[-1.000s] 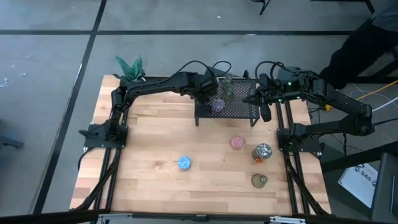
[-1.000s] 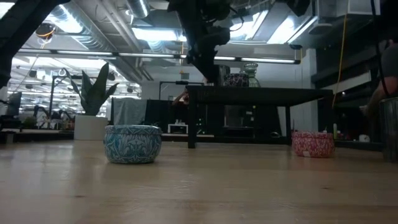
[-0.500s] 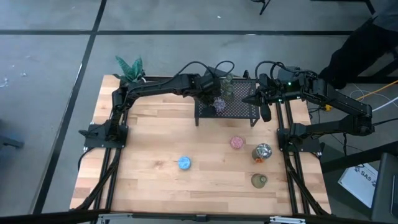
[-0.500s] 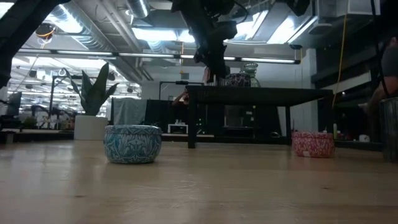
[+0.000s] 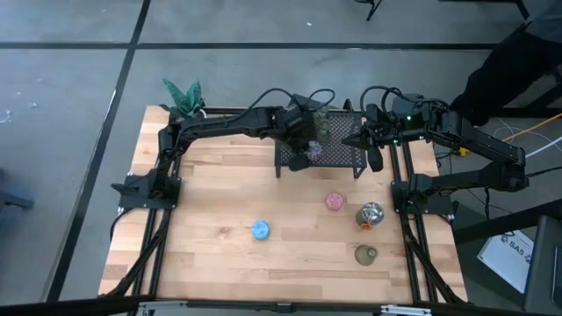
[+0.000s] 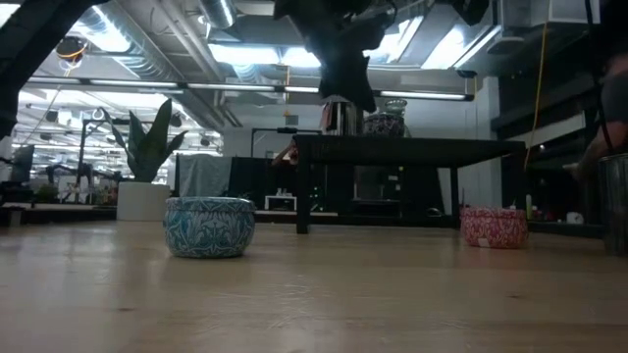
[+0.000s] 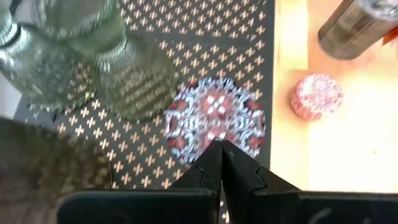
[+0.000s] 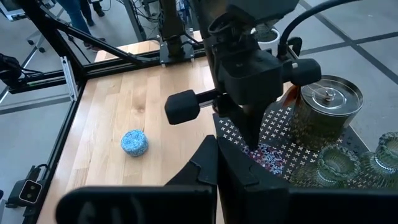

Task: Pick & Place candle stick holders
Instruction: Put the red scented candle on the shelf

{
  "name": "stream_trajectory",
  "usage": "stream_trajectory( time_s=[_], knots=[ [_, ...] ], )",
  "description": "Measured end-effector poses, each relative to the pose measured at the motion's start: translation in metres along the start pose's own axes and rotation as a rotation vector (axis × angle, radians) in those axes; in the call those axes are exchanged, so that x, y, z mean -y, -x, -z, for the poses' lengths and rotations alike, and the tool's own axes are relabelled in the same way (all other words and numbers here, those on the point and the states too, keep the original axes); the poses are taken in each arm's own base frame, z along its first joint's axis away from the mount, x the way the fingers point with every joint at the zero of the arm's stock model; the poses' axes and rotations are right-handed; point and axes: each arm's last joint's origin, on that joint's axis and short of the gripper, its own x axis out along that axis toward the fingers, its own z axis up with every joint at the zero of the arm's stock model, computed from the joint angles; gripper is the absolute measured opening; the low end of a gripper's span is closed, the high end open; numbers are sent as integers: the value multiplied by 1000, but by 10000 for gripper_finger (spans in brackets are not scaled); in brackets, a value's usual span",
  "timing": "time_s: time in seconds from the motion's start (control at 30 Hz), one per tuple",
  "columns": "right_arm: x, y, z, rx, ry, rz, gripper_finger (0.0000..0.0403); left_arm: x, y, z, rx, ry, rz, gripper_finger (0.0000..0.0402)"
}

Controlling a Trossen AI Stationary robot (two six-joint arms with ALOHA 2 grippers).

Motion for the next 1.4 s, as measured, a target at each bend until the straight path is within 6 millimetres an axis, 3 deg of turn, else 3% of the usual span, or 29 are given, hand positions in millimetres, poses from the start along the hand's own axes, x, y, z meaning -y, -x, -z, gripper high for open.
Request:
stream_trajectory(
  time_s=[0.3, 0.47, 0.77, 1.4],
  knots=[
    [0, 0, 0, 0, 9, 0, 0, 3, 8, -9, 74, 24, 23, 2],
    [0, 0, -1, 12, 29, -1, 0, 9, 38, -22, 161, 20, 44, 2],
    [0, 0, -2, 20, 30, 1, 3, 12, 87, -25, 237, 38, 60, 2],
    [3, -11, -4, 9, 42, 2, 10, 13, 188, -16, 416, 38, 44, 2]
  ],
)
